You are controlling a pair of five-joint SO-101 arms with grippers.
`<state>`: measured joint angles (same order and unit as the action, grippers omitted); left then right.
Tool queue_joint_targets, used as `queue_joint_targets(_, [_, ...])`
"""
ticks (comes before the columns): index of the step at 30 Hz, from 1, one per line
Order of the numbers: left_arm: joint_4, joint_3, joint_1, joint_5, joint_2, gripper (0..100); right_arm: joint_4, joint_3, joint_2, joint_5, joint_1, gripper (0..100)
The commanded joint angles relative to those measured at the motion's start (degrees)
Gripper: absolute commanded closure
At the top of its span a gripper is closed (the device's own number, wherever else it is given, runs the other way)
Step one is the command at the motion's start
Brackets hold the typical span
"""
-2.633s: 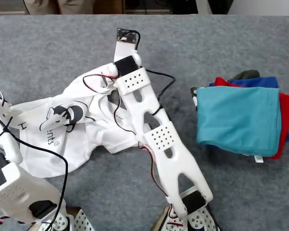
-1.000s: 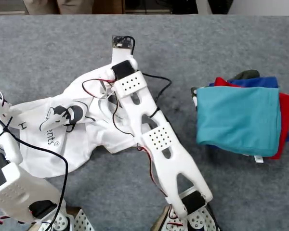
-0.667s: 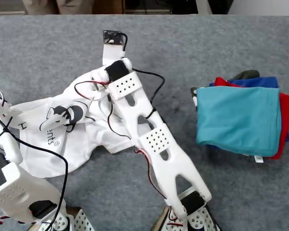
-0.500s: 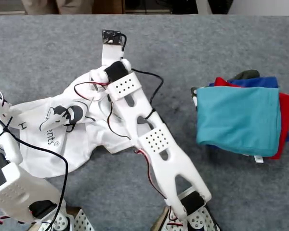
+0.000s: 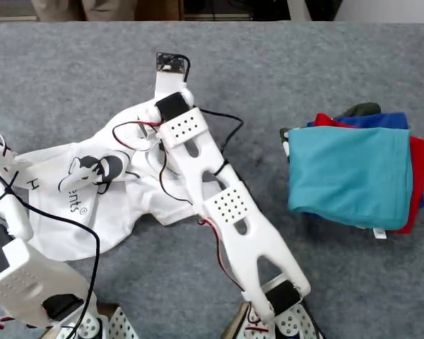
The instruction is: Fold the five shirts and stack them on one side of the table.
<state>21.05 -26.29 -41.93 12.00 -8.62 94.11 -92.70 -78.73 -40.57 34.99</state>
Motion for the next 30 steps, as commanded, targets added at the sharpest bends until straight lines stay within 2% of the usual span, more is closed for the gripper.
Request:
queue_joint_targets(1, [0.35, 2.29, -0.44, -0.18, 0.4, 98, 0.26, -0.48, -0.48, -0.97, -1.1, 78.2])
queue_joint_targets(10, [0.35, 2.2, -0.44, -0.18, 0.4, 98, 0.26, -0.48, -0.92, -1.05, -1.19, 78.6])
queue_joint_targets(12, [0.35, 2.2, -0.44, -0.18, 0.4, 98, 0.26, -0.48, -0.92, -1.05, -1.54, 82.6])
queue_joint_targets(16, [0.35, 2.2, -0.53, -0.18, 0.4, 98, 0.26, -0.48, -0.92, -0.7, -2.24, 98.8])
queue_joint_targets(17, [0.35, 2.2, -0.53, -0.18, 0.4, 98, 0.35, -0.48, -0.92, -0.53, -2.33, 99.5])
queue_joint_targets(25, [0.35, 2.2, -0.53, -0.18, 0.4, 98, 4.84, -1.01, -0.75, -0.53, -2.51, 94.5])
queue_joint_targets(30, [0.35, 2.2, -0.53, -0.18, 0.4, 98, 7.56, -3.03, -0.75, -1.05, -3.65, 78.0])
